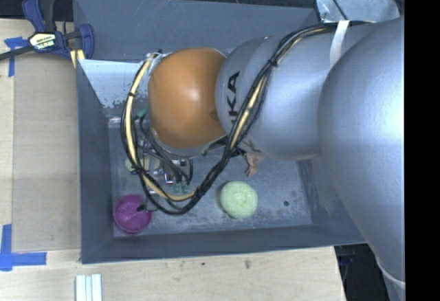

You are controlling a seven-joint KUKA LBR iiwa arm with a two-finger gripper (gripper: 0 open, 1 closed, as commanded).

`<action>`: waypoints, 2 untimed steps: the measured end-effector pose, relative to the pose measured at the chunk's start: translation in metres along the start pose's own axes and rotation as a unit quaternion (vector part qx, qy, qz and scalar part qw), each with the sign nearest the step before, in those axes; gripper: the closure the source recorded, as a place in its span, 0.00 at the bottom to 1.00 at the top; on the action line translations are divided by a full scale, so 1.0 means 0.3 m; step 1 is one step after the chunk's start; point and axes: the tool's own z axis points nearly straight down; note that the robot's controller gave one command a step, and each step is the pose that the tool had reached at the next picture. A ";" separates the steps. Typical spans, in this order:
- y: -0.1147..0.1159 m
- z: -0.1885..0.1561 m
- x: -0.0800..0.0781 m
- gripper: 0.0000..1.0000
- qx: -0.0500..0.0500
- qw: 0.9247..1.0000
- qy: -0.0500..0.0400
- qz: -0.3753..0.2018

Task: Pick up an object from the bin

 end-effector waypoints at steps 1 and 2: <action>-0.004 -0.016 -0.007 0.00 -0.001 1.000 -0.004 0.002; 0.041 0.189 0.041 0.00 -0.002 0.997 -0.005 0.072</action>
Offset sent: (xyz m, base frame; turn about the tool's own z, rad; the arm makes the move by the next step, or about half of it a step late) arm -0.0220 0.0195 -0.0904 0.2180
